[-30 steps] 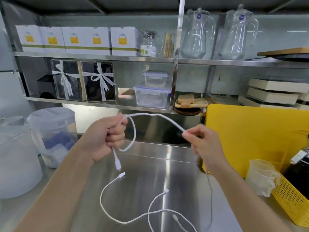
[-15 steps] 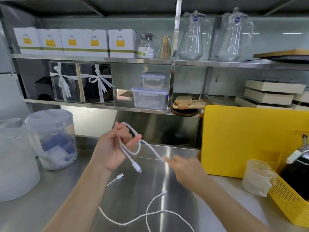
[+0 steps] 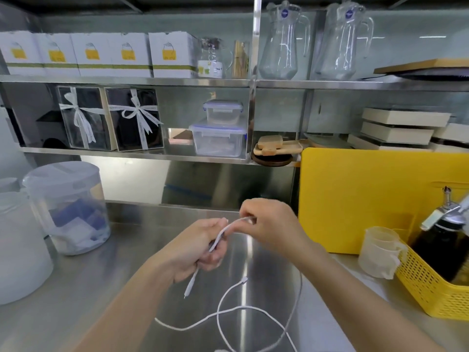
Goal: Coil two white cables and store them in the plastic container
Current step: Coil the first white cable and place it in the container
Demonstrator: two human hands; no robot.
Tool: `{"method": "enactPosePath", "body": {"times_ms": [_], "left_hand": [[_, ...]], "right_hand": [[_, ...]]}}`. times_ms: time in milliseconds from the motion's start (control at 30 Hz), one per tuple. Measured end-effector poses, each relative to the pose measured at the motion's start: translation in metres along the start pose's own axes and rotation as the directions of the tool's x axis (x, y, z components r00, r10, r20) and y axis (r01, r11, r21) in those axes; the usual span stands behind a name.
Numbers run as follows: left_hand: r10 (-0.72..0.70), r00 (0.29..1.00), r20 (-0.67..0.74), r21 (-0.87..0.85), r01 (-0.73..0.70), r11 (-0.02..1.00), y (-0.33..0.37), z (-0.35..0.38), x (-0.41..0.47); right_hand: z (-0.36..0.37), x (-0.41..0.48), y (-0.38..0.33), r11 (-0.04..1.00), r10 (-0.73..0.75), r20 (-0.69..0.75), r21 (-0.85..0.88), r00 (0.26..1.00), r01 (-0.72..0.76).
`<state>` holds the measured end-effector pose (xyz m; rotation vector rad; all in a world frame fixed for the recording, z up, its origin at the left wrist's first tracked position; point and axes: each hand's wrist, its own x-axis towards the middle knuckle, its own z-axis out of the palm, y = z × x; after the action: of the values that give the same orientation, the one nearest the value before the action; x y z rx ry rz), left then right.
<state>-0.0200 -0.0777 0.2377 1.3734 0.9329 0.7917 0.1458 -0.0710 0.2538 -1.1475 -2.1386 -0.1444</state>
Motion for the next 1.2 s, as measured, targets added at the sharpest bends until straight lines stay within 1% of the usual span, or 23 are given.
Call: {"method": "enactPosePath", "body": {"times_ms": [67, 167, 233, 267, 333, 367, 433, 500, 533, 567, 600, 633, 700, 733, 800, 867, 933, 967, 1000, 1067, 1133, 1167, 1200], "left_hand": [[-0.026, 0.998, 0.056, -0.122, 0.033, 0.992, 0.001, -0.006, -0.003], [0.012, 0.988, 0.155, -0.33, 0.04, 0.943, 0.002, -0.018, -0.011], [0.087, 0.967, 0.238, -0.438, 0.027, 0.899, 0.001, -0.022, -0.015], [0.149, 0.938, 0.314, -0.511, 0.035, 0.859, 0.001, -0.023, -0.015], [0.343, 0.817, 0.464, -0.695, 0.096, 0.712, 0.0, -0.024, -0.01], [0.415, 0.786, 0.459, -0.763, 0.11, 0.637, 0.001, -0.024, -0.007], [0.469, 0.837, 0.282, -0.83, -0.032, 0.557, 0.003, -0.034, -0.003], [0.463, 0.867, 0.187, -0.857, -0.086, 0.508, 0.008, -0.038, -0.004], [0.38, 0.921, 0.084, -0.851, -0.132, 0.508, 0.01, -0.04, -0.004], [0.285, 0.953, -0.1, -0.805, -0.246, 0.539, 0.009, -0.042, -0.004], [0.221, 0.935, -0.277, -0.697, -0.354, 0.624, 0.007, -0.041, -0.004], [0.19, 0.92, -0.344, -0.6, -0.371, 0.709, 0.004, -0.039, -0.003], [0.158, 0.939, -0.306, -0.456, -0.29, 0.841, -0.004, -0.03, 0.003], [0.127, 0.952, -0.28, -0.376, -0.231, 0.897, -0.01, -0.027, 0.005], [0.075, 0.966, -0.247, -0.17, -0.119, 0.978, -0.021, -0.016, 0.005], [0.08, 0.983, -0.168, -0.007, -0.082, 0.997, -0.027, -0.004, 0.002], [0.075, 0.994, -0.08, 0.09, -0.068, 0.994, -0.029, 0.007, 0.001], [0.056, 0.997, -0.044, 0.103, -0.051, 0.993, -0.03, 0.009, 0.001], [0.024, 1.0, -0.014, 0.087, -0.023, 0.996, -0.03, 0.01, 0.001], [-0.048, 0.998, 0.034, -0.04, 0.049, 0.998, -0.028, 0.009, 0.001], [-0.111, 0.989, 0.095, -0.131, 0.123, 0.984, -0.025, 0.005, 0.0], [-0.138, 0.982, 0.13, -0.109, 0.152, 0.982, -0.024, 0.002, -0.001], [-0.159, 0.974, 0.163, -0.059, 0.171, 0.984, -0.024, 0.0, -0.003]], "right_hand": [[-0.011, 0.006, 0.013, 0.973, 0.157, 0.052, 0.166, 0.986, -0.163], [-0.028, 0.009, 0.041, 0.863, 0.347, -0.003, 0.393, 0.938, -0.318], [-0.027, 0.005, 0.053, 0.82, 0.407, -0.003, 0.441, 0.913, -0.364], [-0.022, 0.002, 0.054, 0.817, 0.405, 0.013, 0.443, 0.914, -0.369], [-0.007, -0.007, 0.051, 0.842, 0.356, 0.039, 0.421, 0.934, -0.338], [0.003, -0.012, 0.048, 0.864, 0.318, 0.051, 0.396, 0.947, -0.312], [0.023, -0.025, 0.045, 0.919, 0.245, 0.079, 0.299, 0.966, -0.257], [0.039, -0.039, 0.046, 0.98, 0.165, 0.171, 0.085, 0.971, -0.181], [0.045, -0.045, 0.046, 0.991, 0.132, 0.263, -0.058, 0.956, -0.121], [0.05, -0.051, 0.044, 0.984, 0.105, 0.373, -0.175, 0.922, -0.041], [0.052, -0.054, 0.039, 0.973, 0.082, 0.473, -0.227, 0.877, 0.031], [0.053, -0.056, 0.031, 0.966, 0.056, 0.557, -0.239, 0.828, 0.095], [0.048, -0.052, 0.016, 0.955, -0.065, 0.626, -0.188, 0.777, 0.231], [0.045, -0.049, 0.009, 0.941, -0.154, 0.61, -0.15, 0.777, 0.304], [0.036, -0.045, -0.004, 0.911, -0.321, 0.482, -0.077, 0.815, 0.404], [0.027, -0.039, -0.01, 0.904, -0.409, 0.281, -0.001, 0.868, 0.427], [0.023, -0.032, -0.008, 0.912, -0.408, 0.109, 0.003, 0.907, 0.41], [0.023, -0.029, -0.006, 0.928, -0.372, 0.058, 0.008, 0.926, 0.373], [0.022, -0.027, -0.004, 0.955, -0.294, 0.048, 0.057, 0.954, 0.292], [0.023, -0.026, -0.001, 0.975, -0.076, 0.105, 0.216, 0.992, 0.051], [0.022, -0.029, 0.002, 0.934, 0.095, 0.22, 0.318, 0.971, -0.164], [0.02, -0.03, 0.003, 0.905, 0.118, 0.296, 0.361, 0.948, -0.225], [0.019, -0.031, 0.004, 0.88, 0.1, 0.36, 0.403, 0.927, -0.251]]}}
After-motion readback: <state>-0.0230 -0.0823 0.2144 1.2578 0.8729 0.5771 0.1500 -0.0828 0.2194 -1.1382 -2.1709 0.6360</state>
